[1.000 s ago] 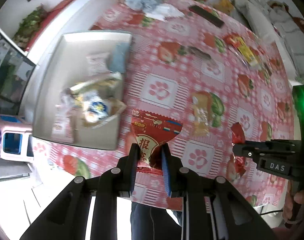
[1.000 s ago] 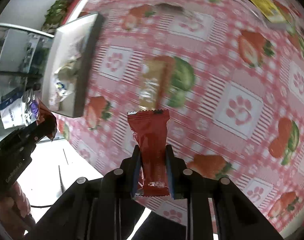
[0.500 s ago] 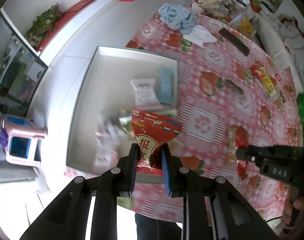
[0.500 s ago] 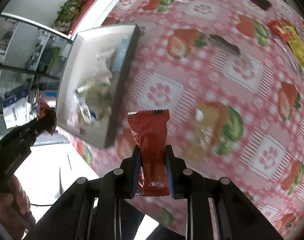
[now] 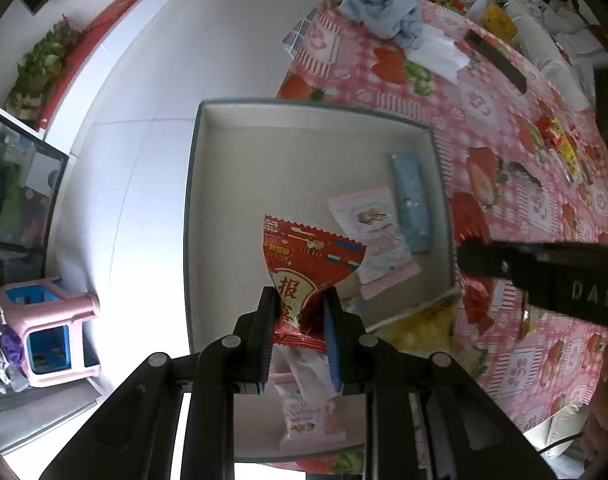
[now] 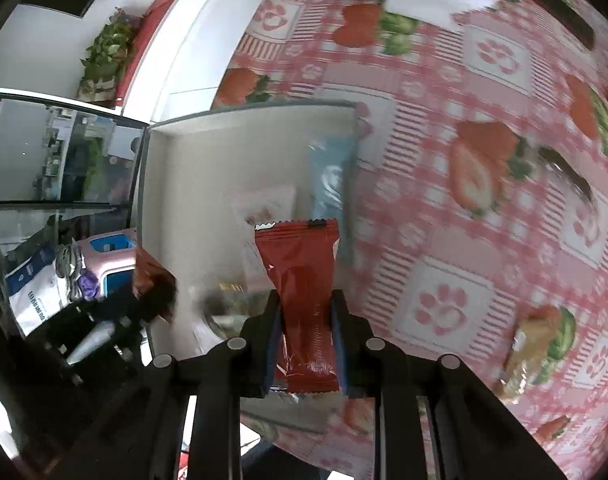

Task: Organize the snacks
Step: 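Carry both snacks over the white box and open both tools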

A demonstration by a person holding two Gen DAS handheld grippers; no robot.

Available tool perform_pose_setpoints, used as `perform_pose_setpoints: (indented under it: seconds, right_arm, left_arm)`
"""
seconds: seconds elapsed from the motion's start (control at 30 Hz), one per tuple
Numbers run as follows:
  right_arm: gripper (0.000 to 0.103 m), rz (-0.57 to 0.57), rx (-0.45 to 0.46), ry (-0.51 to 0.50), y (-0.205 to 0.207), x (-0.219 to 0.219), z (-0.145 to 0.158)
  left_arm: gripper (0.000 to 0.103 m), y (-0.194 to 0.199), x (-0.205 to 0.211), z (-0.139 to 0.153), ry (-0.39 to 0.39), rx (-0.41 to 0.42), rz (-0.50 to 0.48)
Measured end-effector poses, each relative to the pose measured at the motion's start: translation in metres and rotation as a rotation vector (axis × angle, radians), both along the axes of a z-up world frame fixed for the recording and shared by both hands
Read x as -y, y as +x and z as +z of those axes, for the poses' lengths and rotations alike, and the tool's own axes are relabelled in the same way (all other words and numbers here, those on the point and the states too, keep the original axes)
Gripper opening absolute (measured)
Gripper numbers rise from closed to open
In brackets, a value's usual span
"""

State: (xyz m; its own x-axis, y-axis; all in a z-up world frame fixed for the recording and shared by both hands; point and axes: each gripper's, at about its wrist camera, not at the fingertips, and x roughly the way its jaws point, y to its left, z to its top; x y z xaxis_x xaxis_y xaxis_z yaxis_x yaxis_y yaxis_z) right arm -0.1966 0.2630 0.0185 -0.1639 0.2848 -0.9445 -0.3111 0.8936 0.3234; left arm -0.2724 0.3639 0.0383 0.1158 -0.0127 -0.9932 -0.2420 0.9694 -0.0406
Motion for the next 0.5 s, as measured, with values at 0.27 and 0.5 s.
perform_pose_setpoints:
  seconds: [0.27, 0.5]
  right_arm:
    - [0.025, 0.026, -0.023, -0.051, 0.009, -0.036, -0.019]
    - [0.025, 0.028, -0.047, -0.086, 0.010, -0.049, -0.030]
  left_arm:
    - [0.025, 0.006, -0.013, -0.026, -0.029, -0.042, -0.003]
    - [0.026, 0.008, -0.011, -0.033, -0.043, -0.066, -0.019]
